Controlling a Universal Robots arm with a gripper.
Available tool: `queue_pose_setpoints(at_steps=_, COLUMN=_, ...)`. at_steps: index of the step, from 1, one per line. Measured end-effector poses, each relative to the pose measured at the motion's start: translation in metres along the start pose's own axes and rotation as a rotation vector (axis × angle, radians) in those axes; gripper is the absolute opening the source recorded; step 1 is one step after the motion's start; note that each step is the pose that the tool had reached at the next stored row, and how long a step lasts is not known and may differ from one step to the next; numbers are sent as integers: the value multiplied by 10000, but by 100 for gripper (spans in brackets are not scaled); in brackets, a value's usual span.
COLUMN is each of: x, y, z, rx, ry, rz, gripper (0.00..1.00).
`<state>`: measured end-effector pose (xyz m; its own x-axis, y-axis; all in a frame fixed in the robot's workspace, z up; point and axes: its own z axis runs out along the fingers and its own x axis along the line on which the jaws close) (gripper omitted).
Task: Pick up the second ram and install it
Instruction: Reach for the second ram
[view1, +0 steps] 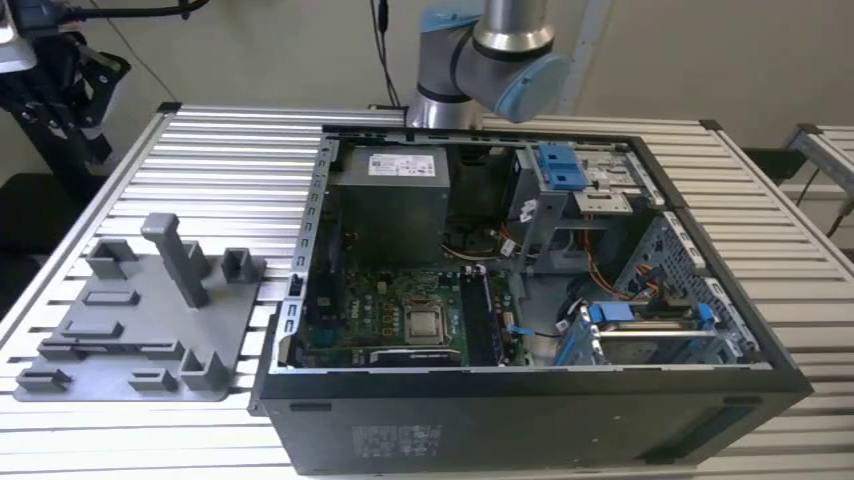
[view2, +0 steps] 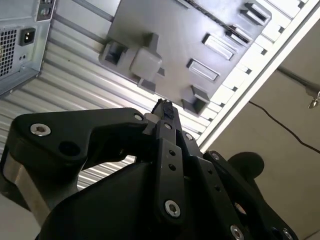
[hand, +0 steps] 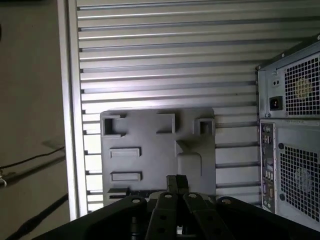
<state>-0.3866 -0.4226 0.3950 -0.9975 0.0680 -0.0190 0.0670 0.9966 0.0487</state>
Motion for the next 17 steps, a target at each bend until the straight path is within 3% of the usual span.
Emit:
queue_pose_setpoints(at_steps=9, x=250, y=-38, z=-4, rx=0, ry=1, rz=-2, gripper=11)
queue_pose_setpoints(at_steps=17, x=271, y=-41, z=-4, rx=0, ry=0, rz=-2, gripper=11)
